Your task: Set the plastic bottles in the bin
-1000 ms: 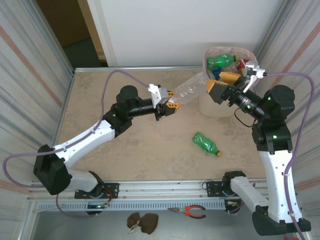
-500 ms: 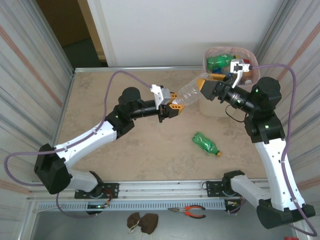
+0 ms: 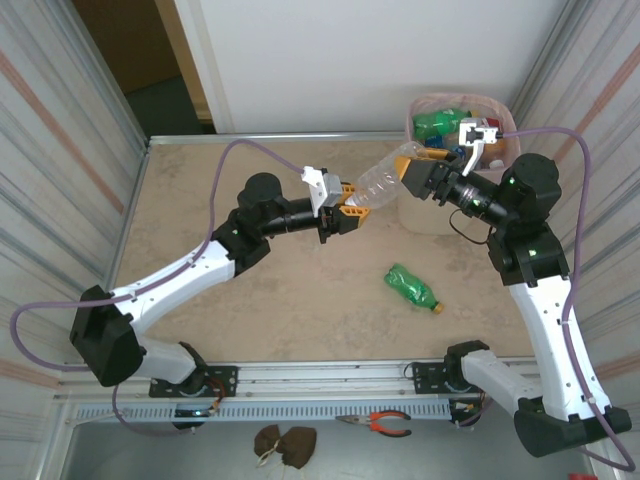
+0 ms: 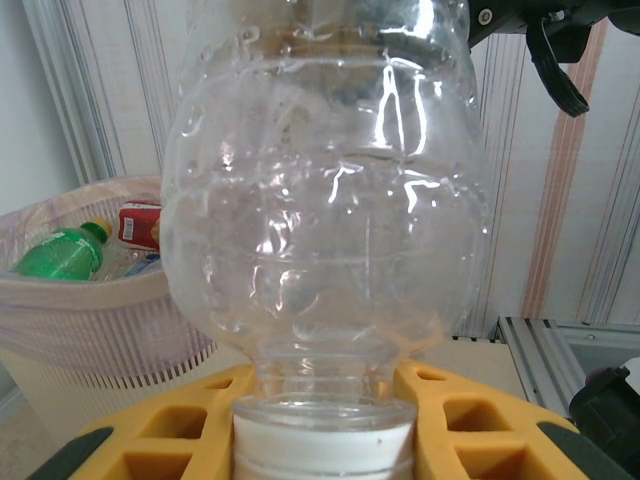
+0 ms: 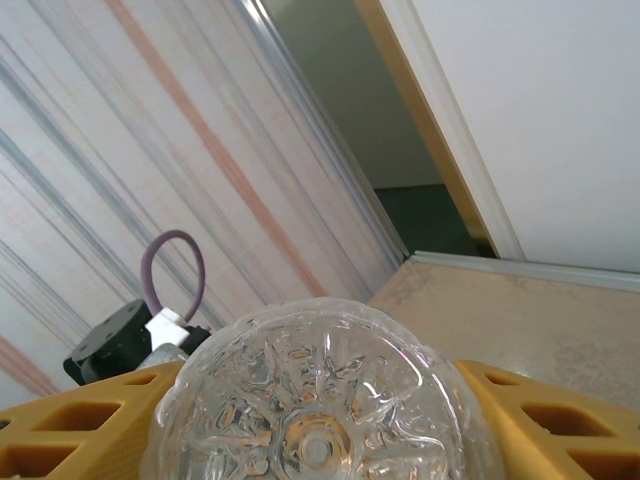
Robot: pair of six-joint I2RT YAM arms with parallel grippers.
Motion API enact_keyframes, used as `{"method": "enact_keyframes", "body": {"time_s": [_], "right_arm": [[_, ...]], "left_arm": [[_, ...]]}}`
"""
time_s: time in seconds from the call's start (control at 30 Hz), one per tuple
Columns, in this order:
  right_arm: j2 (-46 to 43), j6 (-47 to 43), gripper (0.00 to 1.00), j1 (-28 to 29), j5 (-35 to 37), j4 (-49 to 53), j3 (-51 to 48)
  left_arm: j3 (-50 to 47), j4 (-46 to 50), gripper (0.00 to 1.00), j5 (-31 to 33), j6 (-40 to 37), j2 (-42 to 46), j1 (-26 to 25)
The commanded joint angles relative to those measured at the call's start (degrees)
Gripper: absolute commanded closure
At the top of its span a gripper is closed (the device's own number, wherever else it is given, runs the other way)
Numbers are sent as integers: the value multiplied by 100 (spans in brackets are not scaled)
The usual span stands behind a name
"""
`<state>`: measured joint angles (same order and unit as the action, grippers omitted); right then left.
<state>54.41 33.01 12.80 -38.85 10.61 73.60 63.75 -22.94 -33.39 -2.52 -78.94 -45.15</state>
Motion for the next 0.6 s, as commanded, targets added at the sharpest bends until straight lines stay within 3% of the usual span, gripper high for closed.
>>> {"method": "enact_keyframes", "body": {"time_s": [0.0,0.3,0.57], "right_arm": [[16,17,37,41,53,-71,81],[51,-218,41,-118,335,301,354],[193,-7,43,-1490,5,532,692]], "left_arm": [[208,-209,67,3,140,-45,-50],[106,-204,46,161,113,52,-51],[-98,-109,38,356,9,266,-42]]}}
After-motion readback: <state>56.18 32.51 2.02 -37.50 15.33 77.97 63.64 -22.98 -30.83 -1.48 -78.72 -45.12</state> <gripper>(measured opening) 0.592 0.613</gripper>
